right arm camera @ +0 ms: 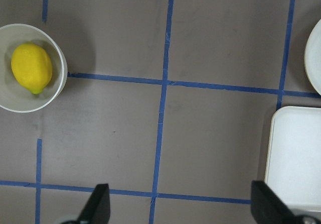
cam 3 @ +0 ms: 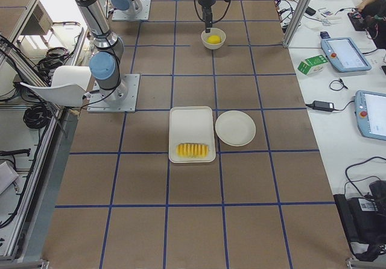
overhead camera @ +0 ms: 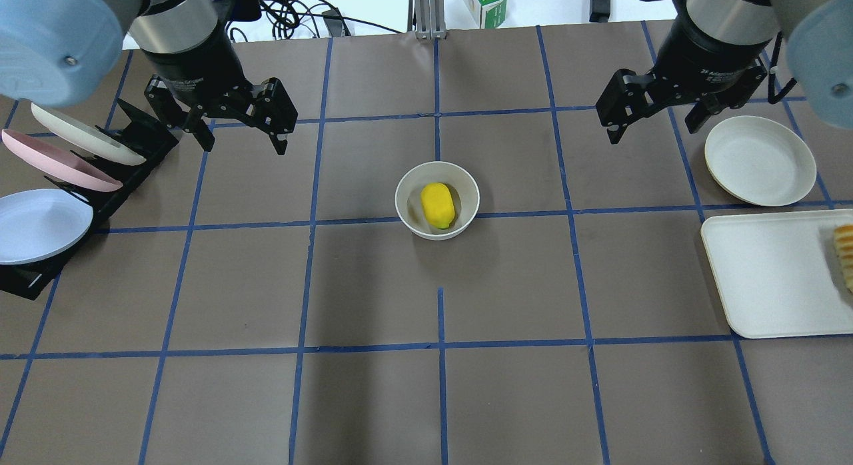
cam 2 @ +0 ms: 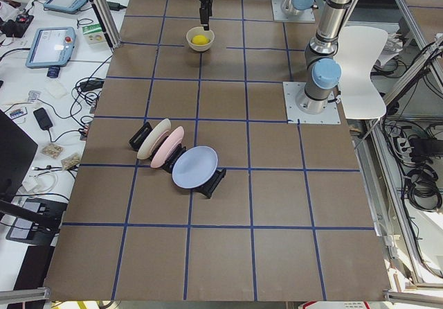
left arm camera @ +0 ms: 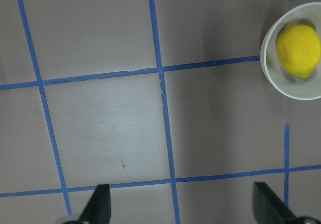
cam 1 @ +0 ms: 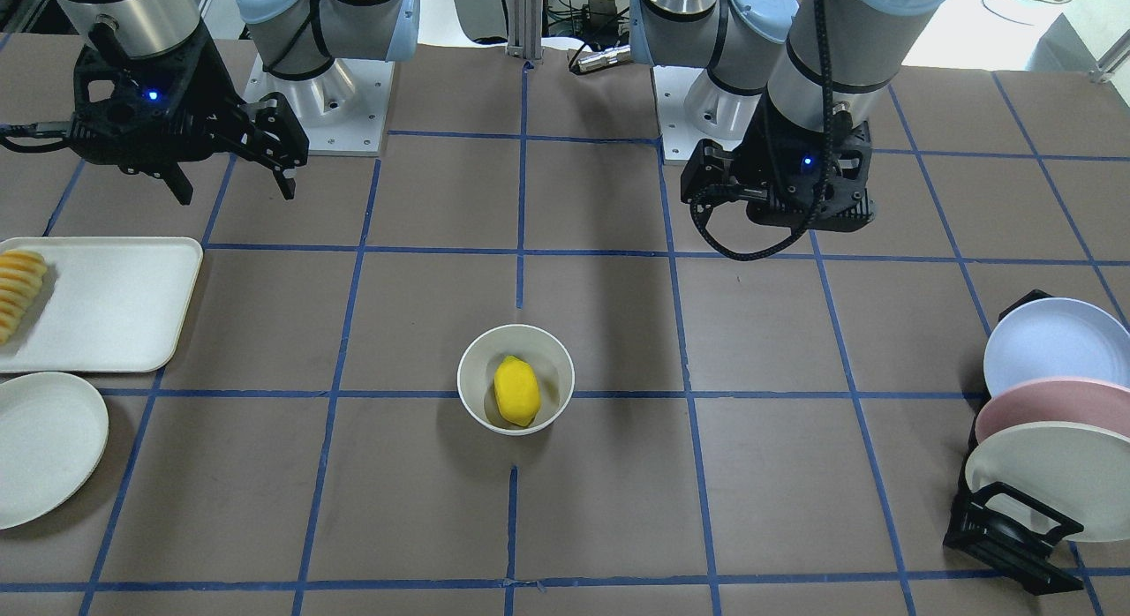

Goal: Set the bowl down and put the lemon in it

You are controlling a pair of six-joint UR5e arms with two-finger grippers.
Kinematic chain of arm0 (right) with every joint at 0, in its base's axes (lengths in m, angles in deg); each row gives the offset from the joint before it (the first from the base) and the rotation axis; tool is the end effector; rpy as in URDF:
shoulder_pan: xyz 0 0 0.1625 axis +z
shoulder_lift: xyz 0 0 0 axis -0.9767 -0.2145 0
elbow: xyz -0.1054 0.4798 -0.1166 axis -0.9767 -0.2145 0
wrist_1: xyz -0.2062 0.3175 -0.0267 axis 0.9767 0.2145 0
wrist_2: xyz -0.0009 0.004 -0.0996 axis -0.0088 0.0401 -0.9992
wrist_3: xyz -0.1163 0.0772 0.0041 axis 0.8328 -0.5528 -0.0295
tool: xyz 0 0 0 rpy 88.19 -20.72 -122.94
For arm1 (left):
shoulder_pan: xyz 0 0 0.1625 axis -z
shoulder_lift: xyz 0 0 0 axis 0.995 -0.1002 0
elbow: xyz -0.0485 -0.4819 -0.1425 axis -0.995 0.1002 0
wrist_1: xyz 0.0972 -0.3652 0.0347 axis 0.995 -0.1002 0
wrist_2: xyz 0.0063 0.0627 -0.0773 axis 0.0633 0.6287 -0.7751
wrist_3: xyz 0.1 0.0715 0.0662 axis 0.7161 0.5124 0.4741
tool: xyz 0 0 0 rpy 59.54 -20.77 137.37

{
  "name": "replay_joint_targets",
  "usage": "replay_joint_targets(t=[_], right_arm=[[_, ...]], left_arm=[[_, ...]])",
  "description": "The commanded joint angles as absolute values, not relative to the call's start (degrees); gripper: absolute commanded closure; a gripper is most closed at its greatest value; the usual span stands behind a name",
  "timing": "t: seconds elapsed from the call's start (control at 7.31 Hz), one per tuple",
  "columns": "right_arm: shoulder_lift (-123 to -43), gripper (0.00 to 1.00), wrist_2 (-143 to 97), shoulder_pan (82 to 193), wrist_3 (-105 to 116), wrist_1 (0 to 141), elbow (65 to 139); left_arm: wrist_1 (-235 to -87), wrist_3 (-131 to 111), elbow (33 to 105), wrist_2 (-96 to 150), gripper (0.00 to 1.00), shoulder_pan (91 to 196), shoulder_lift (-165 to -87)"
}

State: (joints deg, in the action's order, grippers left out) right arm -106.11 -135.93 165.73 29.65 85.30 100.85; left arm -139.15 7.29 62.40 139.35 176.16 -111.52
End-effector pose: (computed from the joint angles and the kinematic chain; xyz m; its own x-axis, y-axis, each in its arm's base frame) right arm 0.1190 -0.4418 0.5383 -0.9956 -0.0940 0.0054 -0.0942 0.9943 -0.0505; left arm -0.1478 -0.4858 0.5223 -0.9966 0.0814 -0.0095 0.0806 0.9944 0.0681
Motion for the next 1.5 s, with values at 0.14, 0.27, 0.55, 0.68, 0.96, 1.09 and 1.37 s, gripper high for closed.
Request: replay_joint_targets(t=[0.14, 0.27, 0.55, 0.68, 0.96, 1.09, 1.37], right_arm=[[-106.3, 0.0, -133.5, 166.0, 27.8, 86.1, 101.2], [-106.3, 0.0, -133.4, 166.0, 27.8, 86.1, 101.2], [-106.3, 0.0, -133.4, 166.0, 27.8, 86.0, 101.2], [-106.3, 0.0, -133.4, 166.1, 27.8, 86.0, 101.2], [-106.4, 0.0, -133.4, 166.4, 27.8, 86.0, 101.2], [-106.3, 0.0, -133.4, 166.4, 27.9, 86.0, 101.2], [-106.4, 0.0, -133.6, 166.4, 27.7, 86.0, 101.2]], left_arm=[[-137.1, 6.7, 62.7, 136.3, 0.0, 173.5, -111.1], [-137.1, 6.8, 62.7, 136.3, 0.0, 173.5, -110.8], [-138.0, 7.2, 63.4, 136.8, 0.0, 173.0, -109.3], [-137.8, 7.3, 64.4, 136.9, 0.0, 172.9, -108.6], [-138.0, 7.4, 65.4, 141.8, 0.0, 172.5, -108.2], [-137.6, 7.5, 65.4, 142.0, 0.0, 172.4, -108.2], [-137.6, 7.1, 65.5, 141.8, 0.0, 172.7, -108.2]])
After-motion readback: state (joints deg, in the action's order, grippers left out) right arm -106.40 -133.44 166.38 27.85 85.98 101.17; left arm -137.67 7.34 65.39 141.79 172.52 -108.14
